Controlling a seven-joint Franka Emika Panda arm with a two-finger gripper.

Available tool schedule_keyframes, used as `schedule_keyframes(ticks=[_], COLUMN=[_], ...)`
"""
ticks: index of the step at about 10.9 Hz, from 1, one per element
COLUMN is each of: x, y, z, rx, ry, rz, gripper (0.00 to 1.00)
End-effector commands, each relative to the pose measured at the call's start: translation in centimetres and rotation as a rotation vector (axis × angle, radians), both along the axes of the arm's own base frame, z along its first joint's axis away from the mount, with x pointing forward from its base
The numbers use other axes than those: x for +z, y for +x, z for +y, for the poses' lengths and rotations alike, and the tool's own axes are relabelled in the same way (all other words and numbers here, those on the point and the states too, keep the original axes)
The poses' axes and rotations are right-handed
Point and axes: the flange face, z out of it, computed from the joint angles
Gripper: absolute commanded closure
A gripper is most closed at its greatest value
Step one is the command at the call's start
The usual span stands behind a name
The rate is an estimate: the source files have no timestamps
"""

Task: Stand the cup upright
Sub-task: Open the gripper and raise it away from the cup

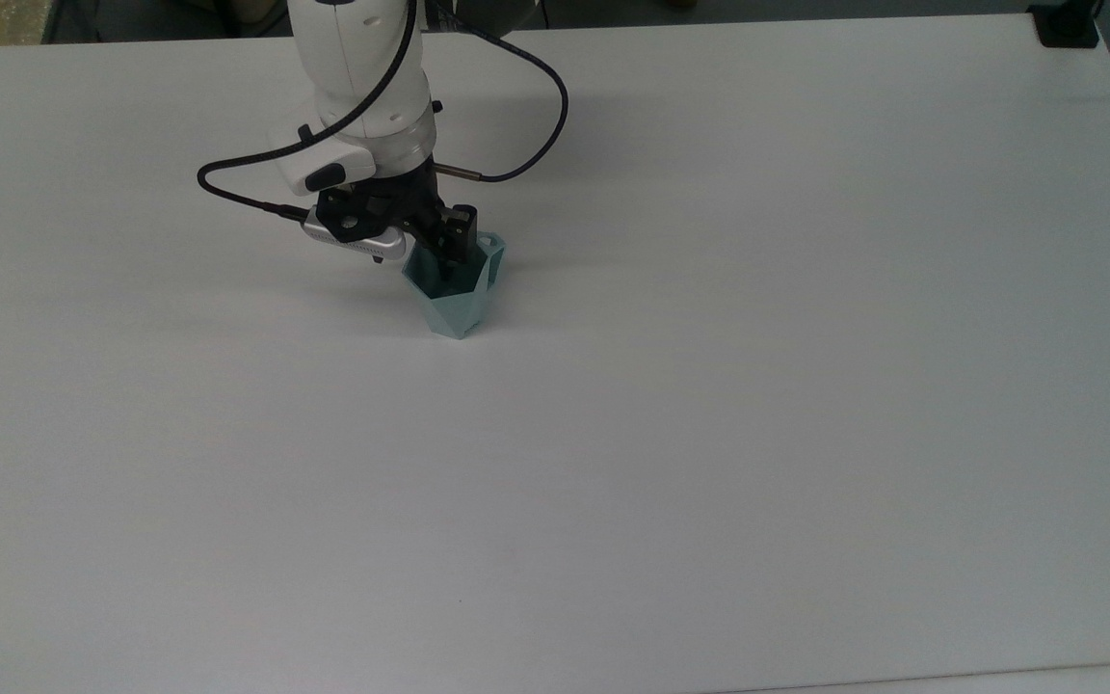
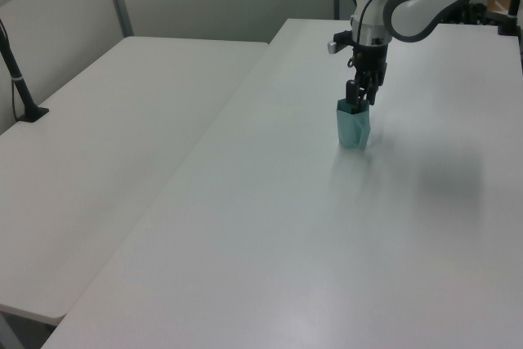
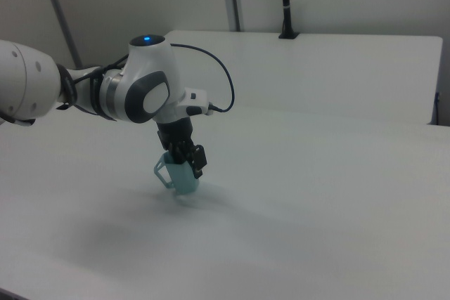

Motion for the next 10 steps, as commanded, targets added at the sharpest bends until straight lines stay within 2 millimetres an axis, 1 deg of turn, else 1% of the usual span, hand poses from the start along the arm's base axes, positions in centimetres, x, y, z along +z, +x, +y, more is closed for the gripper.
schedule_keyframes(ticks=[1, 2, 3, 5, 6, 7, 8, 9, 10], x=[2.1, 2.4, 3.3, 6.2, 8.9, 11.3, 14.0, 16.3, 17.9], y=[0.0, 0.0, 0.3, 0.9, 1.3, 1.2, 0.6, -0.2, -1.1], z=[-0.3, -0.3, -0.3, -0.3, -0.2, -0.5, -1.1, -2.8, -3.7], rx=[0.012, 0.013, 0.013, -0.005, -0.021, 0.002, 0.065, 0.114, 0.143], ry=[0.031, 0.032, 0.036, 0.05, 0.065, 0.055, 0.055, 0.061, 0.069], rz=[0.005, 0.001, -0.017, -0.071, -0.111, -0.089, -0.068, -0.073, -0.077], gripper=[0.0, 0.0, 0.0, 0.0, 0.0, 0.0, 0.0, 0.0, 0.0])
